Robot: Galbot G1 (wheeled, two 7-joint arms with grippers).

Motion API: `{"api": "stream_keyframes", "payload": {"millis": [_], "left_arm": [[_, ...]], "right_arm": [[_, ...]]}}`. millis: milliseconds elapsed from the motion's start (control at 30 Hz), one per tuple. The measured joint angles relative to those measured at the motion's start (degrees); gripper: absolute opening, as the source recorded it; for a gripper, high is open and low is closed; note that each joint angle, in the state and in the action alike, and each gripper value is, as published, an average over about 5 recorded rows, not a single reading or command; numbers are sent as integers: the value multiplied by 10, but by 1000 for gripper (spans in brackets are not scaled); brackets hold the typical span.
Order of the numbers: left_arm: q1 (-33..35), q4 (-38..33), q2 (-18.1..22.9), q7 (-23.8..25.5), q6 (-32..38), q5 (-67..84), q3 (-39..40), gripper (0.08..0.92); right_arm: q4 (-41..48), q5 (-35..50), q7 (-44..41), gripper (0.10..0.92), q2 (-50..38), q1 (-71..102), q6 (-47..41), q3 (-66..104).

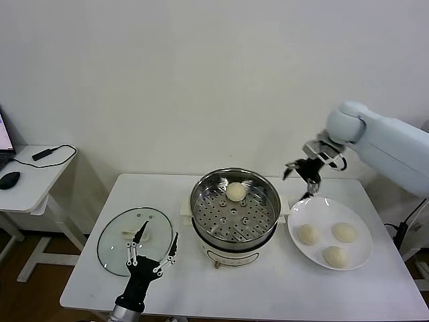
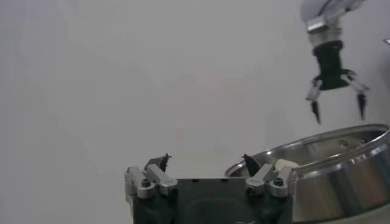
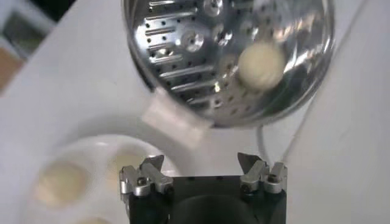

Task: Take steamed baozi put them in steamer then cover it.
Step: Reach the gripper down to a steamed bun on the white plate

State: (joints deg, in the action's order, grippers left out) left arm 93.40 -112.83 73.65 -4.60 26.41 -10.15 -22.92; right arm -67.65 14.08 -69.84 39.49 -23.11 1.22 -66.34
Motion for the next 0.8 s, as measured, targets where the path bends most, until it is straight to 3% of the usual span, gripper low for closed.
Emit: {"api": "stream_keyframes", "payload": {"millis": [800], "left_arm": [[1, 7, 1, -2, 3, 0, -2, 823]], "right_arm": [[75, -33, 65, 822, 2, 169, -36, 70]]}}
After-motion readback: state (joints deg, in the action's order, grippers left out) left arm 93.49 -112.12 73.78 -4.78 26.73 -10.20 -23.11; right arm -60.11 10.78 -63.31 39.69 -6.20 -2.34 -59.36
